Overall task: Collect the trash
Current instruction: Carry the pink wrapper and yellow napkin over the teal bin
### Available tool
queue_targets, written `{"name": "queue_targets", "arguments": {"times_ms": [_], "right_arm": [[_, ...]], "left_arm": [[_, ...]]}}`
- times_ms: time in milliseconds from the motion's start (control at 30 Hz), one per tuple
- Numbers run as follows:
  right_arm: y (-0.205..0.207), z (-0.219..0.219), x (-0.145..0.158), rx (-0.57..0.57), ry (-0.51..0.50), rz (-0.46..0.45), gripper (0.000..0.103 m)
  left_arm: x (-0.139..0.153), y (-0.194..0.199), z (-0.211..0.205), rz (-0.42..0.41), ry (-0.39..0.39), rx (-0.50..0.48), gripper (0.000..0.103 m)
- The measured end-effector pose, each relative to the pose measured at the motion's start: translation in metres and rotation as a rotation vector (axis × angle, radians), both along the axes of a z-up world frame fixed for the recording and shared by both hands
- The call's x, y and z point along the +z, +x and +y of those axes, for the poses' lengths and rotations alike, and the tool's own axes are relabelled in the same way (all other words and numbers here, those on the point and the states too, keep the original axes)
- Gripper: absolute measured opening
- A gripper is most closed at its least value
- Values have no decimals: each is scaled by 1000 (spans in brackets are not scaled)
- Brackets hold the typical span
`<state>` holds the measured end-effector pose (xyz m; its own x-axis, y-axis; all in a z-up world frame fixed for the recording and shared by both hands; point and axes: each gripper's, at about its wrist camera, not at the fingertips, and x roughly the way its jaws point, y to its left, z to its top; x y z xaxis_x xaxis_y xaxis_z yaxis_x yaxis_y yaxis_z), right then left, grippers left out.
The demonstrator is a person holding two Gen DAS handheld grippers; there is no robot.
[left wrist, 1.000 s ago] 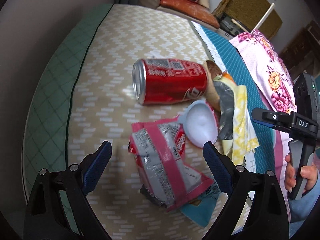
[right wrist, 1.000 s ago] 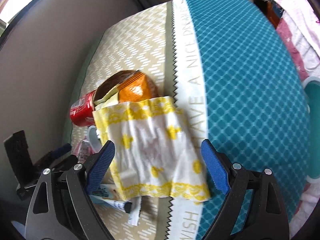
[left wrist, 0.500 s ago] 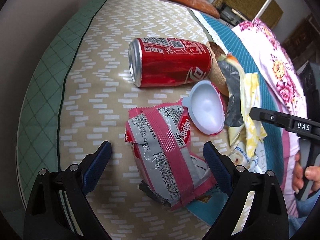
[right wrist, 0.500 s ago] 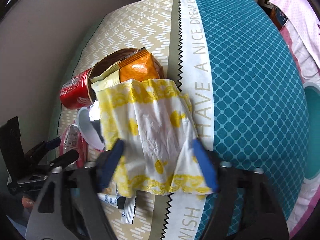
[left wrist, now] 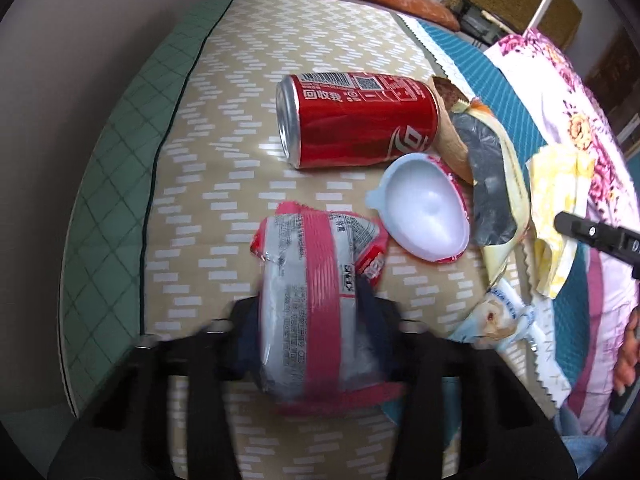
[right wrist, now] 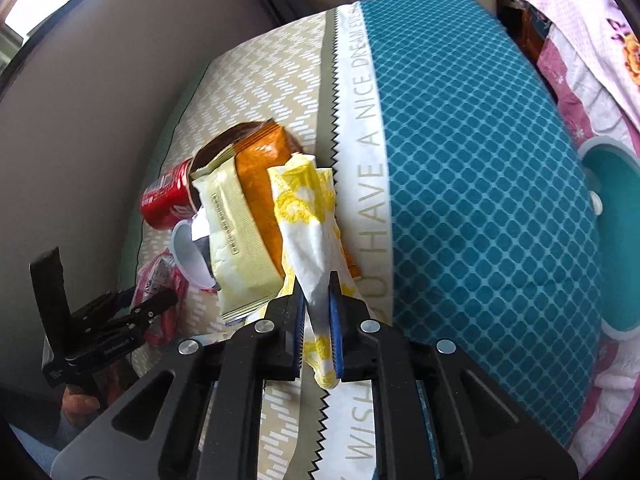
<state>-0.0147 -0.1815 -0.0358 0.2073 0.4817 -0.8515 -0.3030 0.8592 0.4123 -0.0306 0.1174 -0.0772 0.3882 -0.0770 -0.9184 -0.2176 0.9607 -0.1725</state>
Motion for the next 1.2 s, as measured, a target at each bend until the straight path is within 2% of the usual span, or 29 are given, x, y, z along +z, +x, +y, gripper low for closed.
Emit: {"name": "queue_targets", "arguments": {"times_ms": [100, 300, 467, 667, 867, 1200], "right_arm": [[-2, -12, 6, -23, 17, -3, 10], [-6, -34, 24, -58, 66, -26, 10], [2, -50, 31, -96, 89, -48, 10], [8, -77, 36, -153, 121, -55, 10], [16, -109, 53, -217, 154, -108, 10], [39, -185, 60, -378, 212, -151, 11]], "left_arm": [[6, -2, 10, -8, 12, 28, 22], [31, -7, 24, -51, 6, 66, 22], [56, -2, 8, -105, -15, 4, 22], [72, 30, -51, -141, -22, -143, 22], [84, 64, -117, -188, -31, -300, 22], [78, 109, -217, -180, -29, -489, 22]]}}
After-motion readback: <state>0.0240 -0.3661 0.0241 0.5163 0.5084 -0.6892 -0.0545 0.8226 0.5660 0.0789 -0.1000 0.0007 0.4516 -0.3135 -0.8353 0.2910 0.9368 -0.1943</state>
